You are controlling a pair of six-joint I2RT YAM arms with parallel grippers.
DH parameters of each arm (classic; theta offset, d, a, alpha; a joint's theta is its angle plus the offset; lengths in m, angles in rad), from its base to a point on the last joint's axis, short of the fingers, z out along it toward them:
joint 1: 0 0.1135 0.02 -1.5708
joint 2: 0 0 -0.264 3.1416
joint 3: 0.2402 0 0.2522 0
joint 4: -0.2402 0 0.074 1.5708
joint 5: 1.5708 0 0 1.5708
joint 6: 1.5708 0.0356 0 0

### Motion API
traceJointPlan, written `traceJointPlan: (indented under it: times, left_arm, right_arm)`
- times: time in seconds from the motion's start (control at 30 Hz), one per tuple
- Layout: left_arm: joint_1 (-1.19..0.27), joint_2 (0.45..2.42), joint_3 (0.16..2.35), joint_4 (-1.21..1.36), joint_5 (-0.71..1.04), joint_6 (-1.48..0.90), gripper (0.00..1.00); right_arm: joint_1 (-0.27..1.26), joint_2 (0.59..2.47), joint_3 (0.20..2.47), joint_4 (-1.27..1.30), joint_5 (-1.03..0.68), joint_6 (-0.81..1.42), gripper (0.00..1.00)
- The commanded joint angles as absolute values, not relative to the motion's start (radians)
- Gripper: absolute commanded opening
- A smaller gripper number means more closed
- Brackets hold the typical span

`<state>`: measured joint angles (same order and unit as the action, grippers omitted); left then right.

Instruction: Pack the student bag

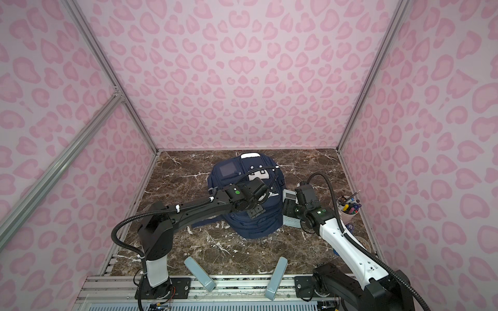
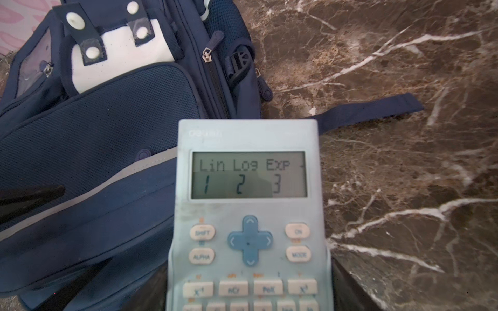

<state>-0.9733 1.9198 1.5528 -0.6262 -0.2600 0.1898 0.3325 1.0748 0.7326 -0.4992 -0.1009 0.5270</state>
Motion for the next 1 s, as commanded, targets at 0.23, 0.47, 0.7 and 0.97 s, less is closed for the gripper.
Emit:
traceJointPlan:
  times: [0.23, 0.47, 0.7, 0.97]
  left_arm:
    - [-0.840, 1.852, 1.554, -0.573, 0.005, -0.143, 0.03]
    - [-0.824, 1.750, 1.475, -0.429, 0.156, -0.444, 0.04]
    - [-0.726, 1.812, 1.498, -0.380, 0.192, -0.582, 0.04]
    - [-0.704, 1.909, 1.612, -0.388, 0.179, -0.601, 0.03]
  right_arm:
    - [0.362, 1.159, 0.662, -0.281, -0.300, 0.622, 0.54]
    - [0.431, 1.298, 0.716, -0.192, -0.318, 0.668, 0.53]
    - [0.470, 1.257, 0.694, -0.245, -0.252, 0.658, 0.53]
    - [0.584, 1.150, 0.656, -0.345, -0.173, 0.679, 0.53]
